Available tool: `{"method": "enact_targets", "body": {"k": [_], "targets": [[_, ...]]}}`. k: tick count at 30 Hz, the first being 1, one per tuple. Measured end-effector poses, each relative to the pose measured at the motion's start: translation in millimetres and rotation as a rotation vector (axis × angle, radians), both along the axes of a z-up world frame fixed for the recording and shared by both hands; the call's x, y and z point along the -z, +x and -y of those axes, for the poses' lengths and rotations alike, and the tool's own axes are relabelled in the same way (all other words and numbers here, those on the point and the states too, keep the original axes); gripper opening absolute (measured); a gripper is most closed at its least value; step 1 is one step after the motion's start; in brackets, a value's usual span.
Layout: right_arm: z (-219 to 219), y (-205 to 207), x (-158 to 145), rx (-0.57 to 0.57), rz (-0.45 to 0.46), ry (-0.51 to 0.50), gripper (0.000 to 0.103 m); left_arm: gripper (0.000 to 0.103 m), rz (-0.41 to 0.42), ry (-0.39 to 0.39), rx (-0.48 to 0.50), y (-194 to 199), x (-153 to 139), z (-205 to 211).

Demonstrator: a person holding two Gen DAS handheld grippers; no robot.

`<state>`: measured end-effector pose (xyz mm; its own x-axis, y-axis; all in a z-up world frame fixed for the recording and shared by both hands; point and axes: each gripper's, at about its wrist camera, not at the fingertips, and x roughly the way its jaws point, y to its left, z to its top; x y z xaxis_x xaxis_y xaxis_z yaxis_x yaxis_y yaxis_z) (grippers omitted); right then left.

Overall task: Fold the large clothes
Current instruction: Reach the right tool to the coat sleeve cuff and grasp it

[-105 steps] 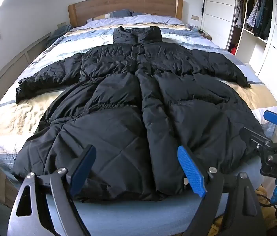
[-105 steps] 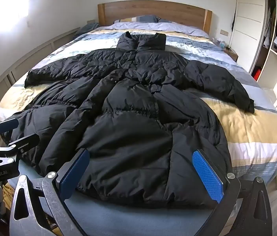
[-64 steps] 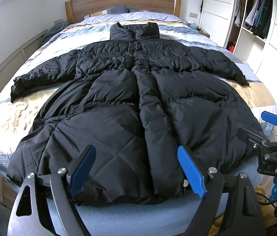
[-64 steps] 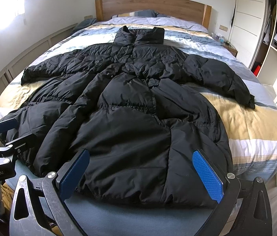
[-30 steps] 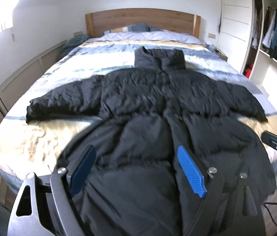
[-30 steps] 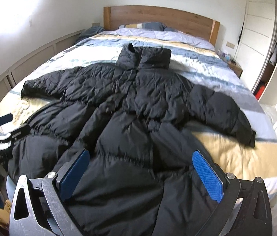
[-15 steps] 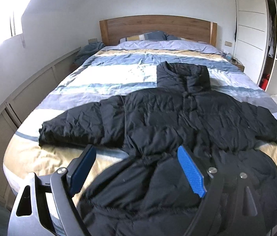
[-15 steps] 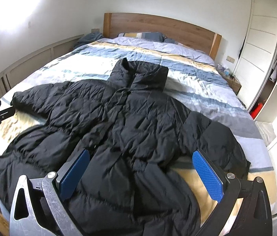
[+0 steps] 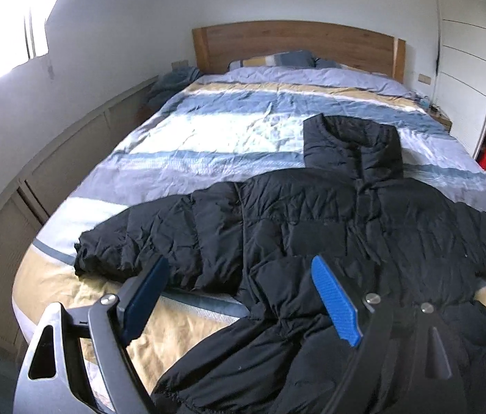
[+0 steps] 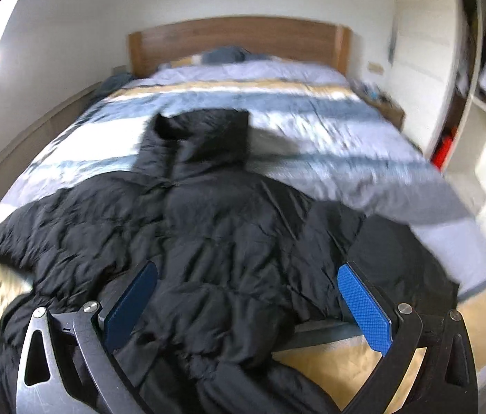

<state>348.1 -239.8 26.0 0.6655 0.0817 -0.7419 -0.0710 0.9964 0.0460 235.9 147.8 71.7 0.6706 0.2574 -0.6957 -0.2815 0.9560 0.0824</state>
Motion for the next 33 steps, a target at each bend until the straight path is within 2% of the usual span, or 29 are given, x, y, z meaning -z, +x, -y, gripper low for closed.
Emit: {"method": "enact_targets", "body": {"k": [5, 9, 14, 17, 20, 27, 33], "targets": [[63.1, 17.4, 57.7, 0.159, -0.112, 0.127, 0.102, 0.085, -0.050, -0.016, -0.032, 16.0, 23.9, -6.8], [130.7, 12.3, 103.2, 0.313, -0.171, 0.291, 0.102, 0.085, -0.096, -0.031, -0.050, 25.6, 44.1, -8.7], [199.9, -2.0, 144.8, 0.452, -0.188, 0.502, 0.103, 0.085, -0.144, -0.043, -0.059, 33.4, 66.3, -4.6], [229.6, -9.7, 161.3, 0.500, -0.167, 0.624, 0.103, 0.085, -0.161, -0.036, -0.050, 36.5, 73.0, 2.4], [262.1, -13.1, 173.4, 0.541, -0.109, 0.772, 0.103, 0.085, -0.175, -0.025, -0.038, 39.5, 77.7, 9.4], [312.6, -10.1, 184.3, 0.632, 0.019, 0.942, 0.103, 0.085, -0.191, -0.015, -0.033, 42.0, 79.9, 16.5], [333.0, -1.4, 191.5, 0.652, 0.023, 1.065, 0.103, 0.085, -0.208, -0.023, -0.038, 39.5, 82.6, 18.0]]}}
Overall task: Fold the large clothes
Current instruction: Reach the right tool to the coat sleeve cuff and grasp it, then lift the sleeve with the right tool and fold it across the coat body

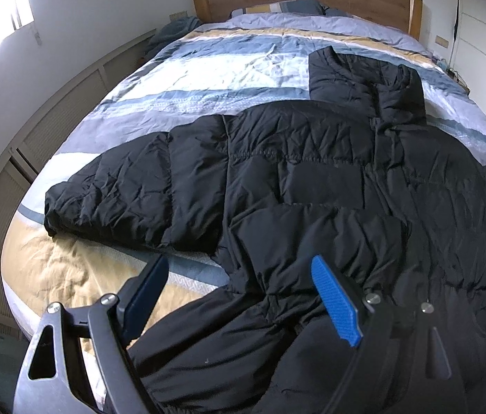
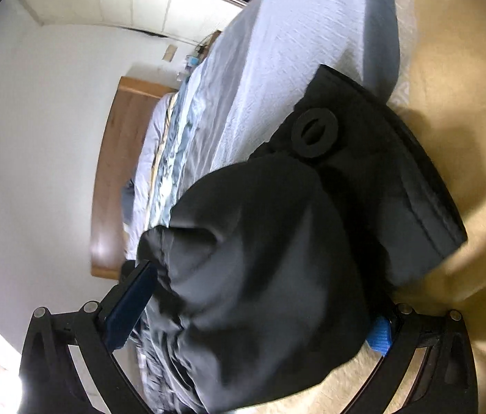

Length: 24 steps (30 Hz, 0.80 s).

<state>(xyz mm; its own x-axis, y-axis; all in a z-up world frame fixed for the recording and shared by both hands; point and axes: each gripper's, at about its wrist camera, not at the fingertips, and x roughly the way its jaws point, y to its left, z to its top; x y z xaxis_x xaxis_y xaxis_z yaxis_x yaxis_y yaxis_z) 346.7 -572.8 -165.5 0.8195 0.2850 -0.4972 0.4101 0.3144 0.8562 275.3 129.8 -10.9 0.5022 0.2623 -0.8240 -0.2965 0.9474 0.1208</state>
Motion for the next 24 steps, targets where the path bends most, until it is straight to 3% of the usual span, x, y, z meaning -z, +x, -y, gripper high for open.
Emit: {"method": "enact_targets", "body": {"k": [2, 5, 6, 12, 20, 24], "targets": [[6.4, 0.0, -1.5, 0.000, 0.008, 0.011, 0.097, 0.085, -0.002, -0.001, 0.005, -1.2, 0.5, 1.9], [15.6, 0.4, -2.0, 0.011, -0.014, 0.019, 0.061, 0.085, 0.002, -0.005, 0.014, -3.2, -1.8, 4.2], [21.4, 0.4, -1.5, 0.012, -0.009, 0.030, 0.054, 0.085, 0.006, -0.005, 0.016, -4.1, -3.2, 4.9], [22.4, -6.7, -21.2, -0.007, 0.058, 0.004, 0.026, 0.085, 0.033, -0.017, 0.018, -11.5, -11.6, 1.0], [-9.4, 1.5, -94.4, -0.132, 0.227, -0.061, 0.022, 0.085, 0.075, -0.046, 0.012, -29.6, -20.5, -9.6], [-34.8, 6.1, -126.3, -0.208, 0.269, -0.114, 0.021, 0.085, 0.089, -0.067, -0.003, -40.8, -22.5, -19.3]]}}
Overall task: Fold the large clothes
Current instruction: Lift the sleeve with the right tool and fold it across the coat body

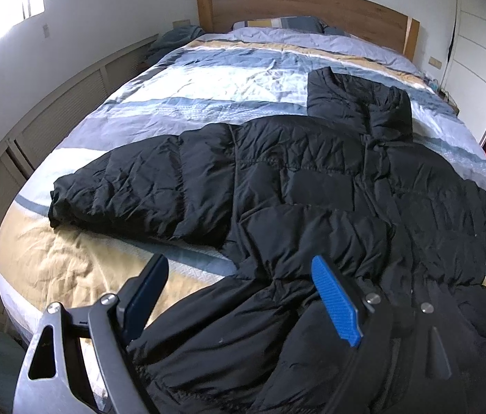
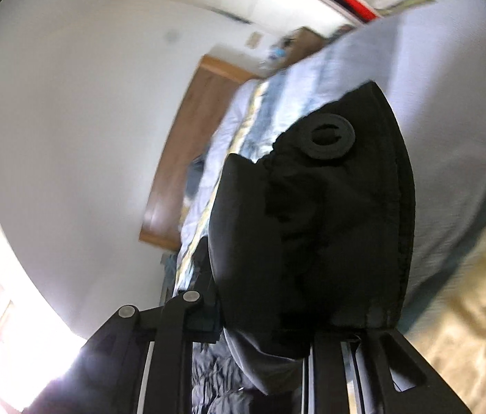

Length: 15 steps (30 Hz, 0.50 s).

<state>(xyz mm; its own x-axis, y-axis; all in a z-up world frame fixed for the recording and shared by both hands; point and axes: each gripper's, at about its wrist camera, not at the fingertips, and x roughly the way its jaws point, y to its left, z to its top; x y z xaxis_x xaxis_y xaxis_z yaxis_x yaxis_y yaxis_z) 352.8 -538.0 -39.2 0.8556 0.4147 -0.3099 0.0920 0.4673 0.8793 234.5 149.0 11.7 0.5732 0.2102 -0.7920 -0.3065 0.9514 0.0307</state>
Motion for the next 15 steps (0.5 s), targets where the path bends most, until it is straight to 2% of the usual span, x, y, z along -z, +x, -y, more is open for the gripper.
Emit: {"method": "enact_targets", "body": {"k": [9, 15], "targets": [[-93.7, 17.2, -56.2, -0.212, 0.056, -0.180, 0.020, 0.085, 0.038, -0.035, -0.024, -24.9, -3.5, -21.2], [-174.6, 24.9, -75.5, -0.380, 0.083, -0.298, 0.020, 0.085, 0.050, -0.071, -0.045, -39.3, -0.3, -36.2]]}}
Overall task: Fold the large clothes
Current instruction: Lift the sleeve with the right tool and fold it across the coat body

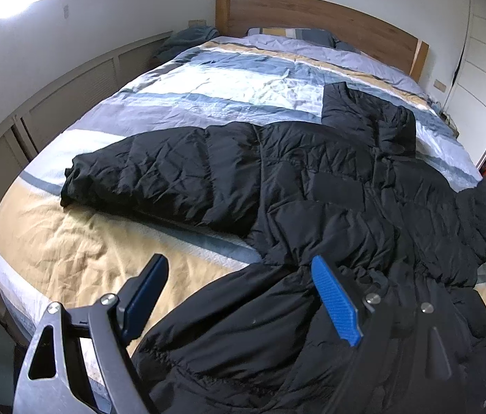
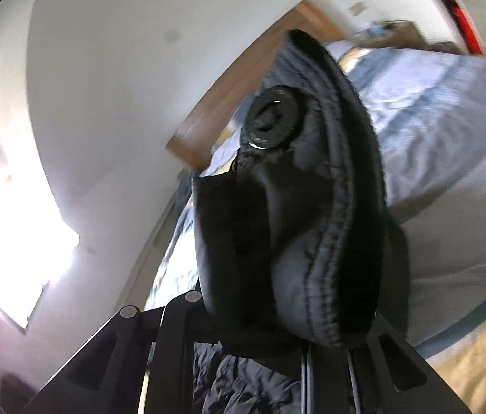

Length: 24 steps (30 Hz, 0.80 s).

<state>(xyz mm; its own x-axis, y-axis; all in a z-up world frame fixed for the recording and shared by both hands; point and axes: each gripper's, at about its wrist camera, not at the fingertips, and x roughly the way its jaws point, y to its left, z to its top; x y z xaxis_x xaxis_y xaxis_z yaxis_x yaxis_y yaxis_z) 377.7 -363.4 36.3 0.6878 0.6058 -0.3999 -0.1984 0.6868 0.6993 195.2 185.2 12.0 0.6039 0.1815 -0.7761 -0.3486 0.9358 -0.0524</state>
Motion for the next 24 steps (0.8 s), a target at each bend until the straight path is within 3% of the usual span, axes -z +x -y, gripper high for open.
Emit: {"method": "enact_targets", "body": {"k": [6, 13, 16, 24], "targets": [[-66.2, 8.6, -1.6, -0.135, 0.007, -0.093, 0.019, 0.085, 0.001, -0.013, -0.011, -15.2, 5.0, -11.1], [-127.3, -23.2, 15.2, -0.263, -0.006, -0.214, 0.019, 0.085, 0.009, -0.032, -0.037, -27.7, 8.1, -22.9], [-147.6, -33.7, 21.9, -0.323, -0.023, -0.312, 0.020, 0.085, 0.011, -0.040, -0.039, -30.8, 9.5, -23.3], [-189.3, -61.2, 74.1, -0.468, -0.115, -0.541, 0.020, 0.085, 0.014, -0.042, -0.046, -36.0, 9.7, -18.0]]}}
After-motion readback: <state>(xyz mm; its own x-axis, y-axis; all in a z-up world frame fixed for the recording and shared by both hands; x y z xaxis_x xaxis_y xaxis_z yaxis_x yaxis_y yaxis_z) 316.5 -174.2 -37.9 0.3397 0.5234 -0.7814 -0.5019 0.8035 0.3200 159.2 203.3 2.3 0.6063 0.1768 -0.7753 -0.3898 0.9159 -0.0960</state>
